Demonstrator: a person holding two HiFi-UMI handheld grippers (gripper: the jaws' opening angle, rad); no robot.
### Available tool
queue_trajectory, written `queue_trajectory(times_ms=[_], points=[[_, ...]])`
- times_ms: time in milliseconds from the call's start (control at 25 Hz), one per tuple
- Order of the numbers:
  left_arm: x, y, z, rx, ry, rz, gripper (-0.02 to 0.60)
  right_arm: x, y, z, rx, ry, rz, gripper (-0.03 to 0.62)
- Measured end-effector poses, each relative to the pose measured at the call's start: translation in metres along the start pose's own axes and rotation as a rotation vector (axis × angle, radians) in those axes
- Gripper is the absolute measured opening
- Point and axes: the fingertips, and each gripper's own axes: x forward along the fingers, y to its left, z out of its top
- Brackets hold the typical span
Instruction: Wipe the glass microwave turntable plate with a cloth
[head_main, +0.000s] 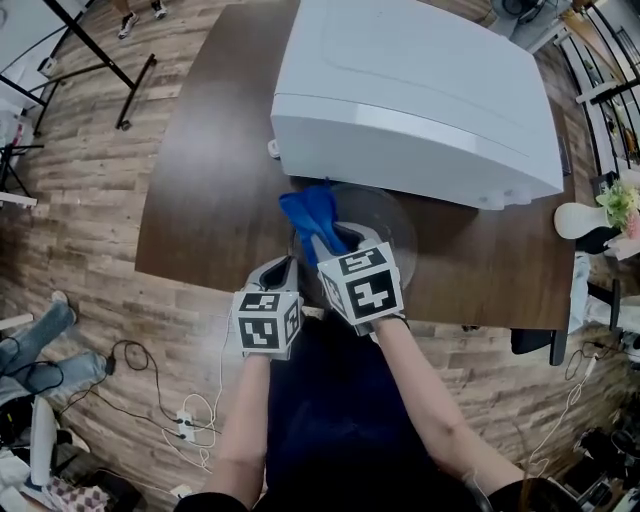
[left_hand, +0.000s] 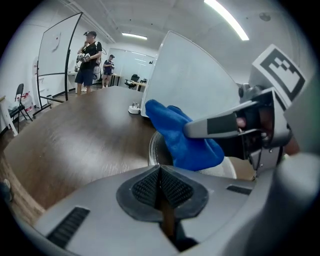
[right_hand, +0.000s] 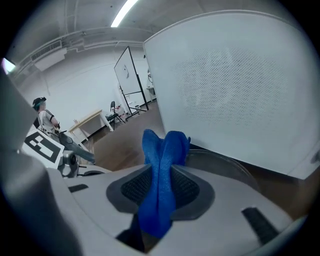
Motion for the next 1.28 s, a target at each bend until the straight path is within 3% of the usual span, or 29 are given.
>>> queue_trajectory(times_ms=[400, 1280], points=[[0.0, 0.0, -0.001, -0.016, 0.011, -0.009, 0.003, 0.034, 0.003, -0.023, -0.039, 0.101, 0.029, 0.094], [-0.001, 0.003, -0.001, -0.023, 0.018, -0.014, 0.002, 0.026, -0.039, -0.021, 0.045, 0.07, -0.065, 0.092]])
